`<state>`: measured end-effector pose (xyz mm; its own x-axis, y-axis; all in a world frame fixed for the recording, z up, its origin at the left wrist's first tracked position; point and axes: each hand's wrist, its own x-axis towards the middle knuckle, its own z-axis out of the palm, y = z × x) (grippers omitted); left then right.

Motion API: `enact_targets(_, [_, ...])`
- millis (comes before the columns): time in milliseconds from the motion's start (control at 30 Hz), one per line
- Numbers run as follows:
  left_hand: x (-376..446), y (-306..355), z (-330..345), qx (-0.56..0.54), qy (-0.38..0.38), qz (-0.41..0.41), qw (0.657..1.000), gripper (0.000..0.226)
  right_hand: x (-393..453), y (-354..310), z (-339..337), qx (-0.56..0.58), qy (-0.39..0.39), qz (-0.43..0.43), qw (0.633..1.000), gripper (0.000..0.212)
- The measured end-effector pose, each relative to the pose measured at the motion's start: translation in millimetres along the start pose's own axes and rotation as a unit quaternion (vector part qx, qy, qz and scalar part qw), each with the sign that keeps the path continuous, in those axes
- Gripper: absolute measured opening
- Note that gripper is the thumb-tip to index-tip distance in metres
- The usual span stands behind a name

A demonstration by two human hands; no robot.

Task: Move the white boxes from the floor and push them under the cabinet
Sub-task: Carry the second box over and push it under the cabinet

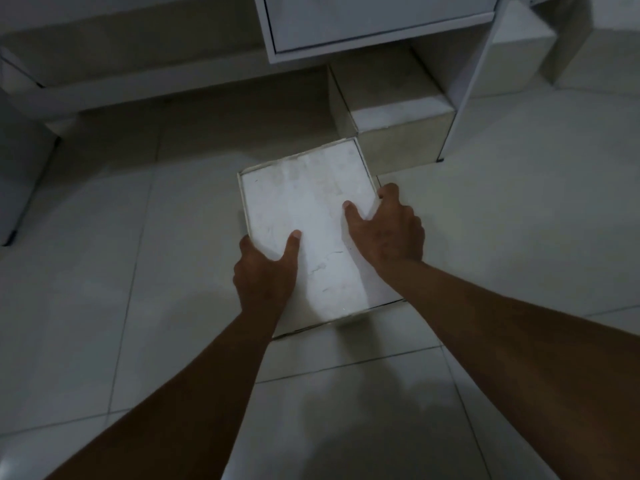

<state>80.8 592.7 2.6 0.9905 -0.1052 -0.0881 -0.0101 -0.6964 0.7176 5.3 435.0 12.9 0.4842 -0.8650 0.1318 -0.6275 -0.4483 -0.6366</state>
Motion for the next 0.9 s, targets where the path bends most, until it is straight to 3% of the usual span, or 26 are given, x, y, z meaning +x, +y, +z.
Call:
enact_targets(400, [15.5, -5.1, 27.2, 0.04, -0.057, 0.008, 0.998, 0.096, 3.4, 20.1, 19.0, -0.018, -0.039, -0.003, 0.999, 0.049])
enact_targets(500, [9.9, -4.1, 24.6, 0.101, -0.035, 0.144, 0.984, 0.092, -7.4, 25.7, 13.5, -0.017, -0.069, -0.11, 0.991, 0.047])
enact_targets(567, [2.6, -4.7, 19.5, 0.163, -0.07, 0.307, 0.935, 0.083, -12.4, 33.7, 4.7, -0.033, -0.079, -0.249, 0.965, 0.044])
enact_targets(633, [-2.2, -6.8, 11.9, 0.202, -0.169, 0.433, 0.862, 0.088, -18.3, 45.1, -7.9, -0.031, -0.126, -0.352, 0.927, 0.046])
enact_targets(700, [-0.5, -9.8, 2.5, 0.246, -0.25, 0.475, 0.807, 0.104, -24.3, 55.4, -21.5, -0.041, -0.174, -0.379, 0.908, 0.057])
enact_targets(800, [12.8, -11.4, -6.3, 0.325, -0.293, 0.498, 0.748, 0.125, -25.8, 62.5, -39.3, -0.094, -0.235, -0.376, 0.891, 0.074])
enact_targets(900, [22.6, -10.3, -9.3, 0.334, -0.312, 0.509, 0.729, 0.128, -23.5, 58.7, -45.1, -0.17, -0.305, -0.387, 0.854, 0.096])
